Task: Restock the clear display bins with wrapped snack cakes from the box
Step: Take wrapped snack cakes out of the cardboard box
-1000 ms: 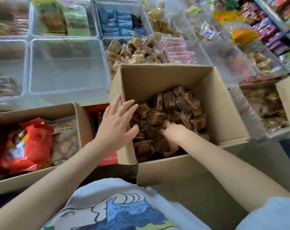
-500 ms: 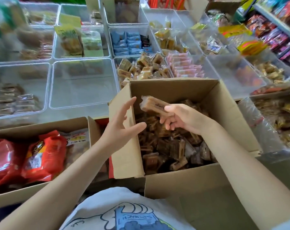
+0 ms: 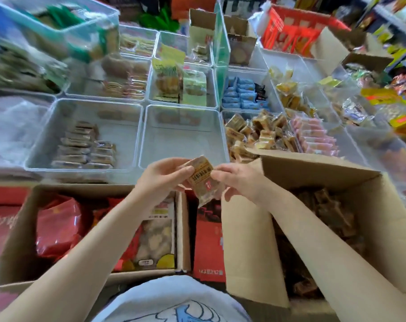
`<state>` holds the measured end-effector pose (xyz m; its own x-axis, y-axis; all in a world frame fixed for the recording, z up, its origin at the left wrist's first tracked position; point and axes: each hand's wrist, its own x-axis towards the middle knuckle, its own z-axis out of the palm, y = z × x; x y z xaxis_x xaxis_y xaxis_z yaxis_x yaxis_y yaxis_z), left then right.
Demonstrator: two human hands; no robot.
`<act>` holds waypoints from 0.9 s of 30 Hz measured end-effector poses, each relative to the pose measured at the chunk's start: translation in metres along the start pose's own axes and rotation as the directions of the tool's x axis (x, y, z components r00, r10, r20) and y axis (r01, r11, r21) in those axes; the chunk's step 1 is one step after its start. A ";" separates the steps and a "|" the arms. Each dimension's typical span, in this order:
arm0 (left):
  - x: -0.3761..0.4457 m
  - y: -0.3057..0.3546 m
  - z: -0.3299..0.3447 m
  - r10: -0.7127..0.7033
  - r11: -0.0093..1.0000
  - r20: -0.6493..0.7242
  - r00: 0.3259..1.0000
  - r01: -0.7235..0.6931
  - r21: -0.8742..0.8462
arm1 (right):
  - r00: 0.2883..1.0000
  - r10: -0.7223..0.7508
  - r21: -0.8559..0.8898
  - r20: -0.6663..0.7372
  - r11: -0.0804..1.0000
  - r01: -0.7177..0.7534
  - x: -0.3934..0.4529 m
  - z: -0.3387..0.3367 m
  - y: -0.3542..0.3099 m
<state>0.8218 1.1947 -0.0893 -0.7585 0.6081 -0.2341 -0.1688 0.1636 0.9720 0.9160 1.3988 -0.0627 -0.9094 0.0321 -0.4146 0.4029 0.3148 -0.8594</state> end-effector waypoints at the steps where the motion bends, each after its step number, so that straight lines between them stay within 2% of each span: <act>1: 0.005 -0.004 -0.018 -0.004 1.000 -0.018 1.000 0.004 0.013 | 1.000 0.009 -0.024 0.000 1.000 -0.009 0.017 0.011 -0.008; 4: 0.022 -0.016 -0.076 -0.043 0.999 -0.104 0.994 0.042 -0.016 | 0.999 0.034 0.065 -0.009 0.997 -0.033 0.073 0.045 -0.029; 6: 0.038 -0.034 -0.122 -0.089 0.996 -0.223 0.971 0.081 -0.047 | 0.996 0.057 0.104 -0.069 0.993 -0.050 0.113 0.066 -0.040; 8: 0.055 -0.057 -0.172 -0.093 0.990 -0.348 0.933 0.124 0.068 | 0.985 0.084 0.095 -0.151 0.993 -0.070 0.154 0.086 -0.050; 10: 0.069 -0.086 -0.217 -0.050 0.930 -0.392 0.919 0.186 0.318 | 0.973 0.093 0.056 -0.213 0.995 -0.083 0.193 0.105 -0.057; 13: 0.073 -0.135 -0.265 -0.022 0.651 -0.403 0.915 0.319 0.689 | 0.965 0.067 -0.085 -0.255 0.992 -0.091 0.246 0.129 -0.067; 14: 0.071 -0.150 -0.275 0.000 0.566 -0.389 0.921 0.320 0.760 | 0.964 0.054 -0.132 -0.260 0.987 -0.091 0.264 0.136 -0.069; 16: 0.069 -0.172 -0.283 0.063 0.467 -0.343 0.937 0.275 0.840 | 0.961 0.018 -0.242 -0.275 0.966 -0.087 0.298 0.147 -0.070; 19: 0.071 -0.181 -0.281 0.117 0.431 -0.339 0.934 0.259 0.864 | 0.952 -0.048 -0.464 -0.301 0.880 -0.102 0.346 0.157 -0.068; 22: 0.071 -0.184 -0.277 0.191 0.413 -0.356 0.915 0.254 0.875 | 0.952 -0.050 -0.641 -0.303 0.750 -0.164 0.386 0.164 -0.063; 25: 0.069 -0.186 -0.277 0.220 0.407 -0.353 0.909 0.243 0.880 | 0.962 -0.018 -0.742 -0.272 0.640 -0.198 0.418 0.174 -0.058; 27: 0.070 -0.186 -0.276 0.211 0.405 -0.358 0.910 0.252 0.879 | 0.970 0.012 -0.759 -0.242 0.620 -0.197 0.437 0.182 -0.055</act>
<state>0.6264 0.9928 -0.2809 -0.9509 0.3095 -0.0005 0.2935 0.9023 0.3157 0.5148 1.2227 -0.2509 -0.9025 0.2647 -0.3397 0.3510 0.9091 -0.2244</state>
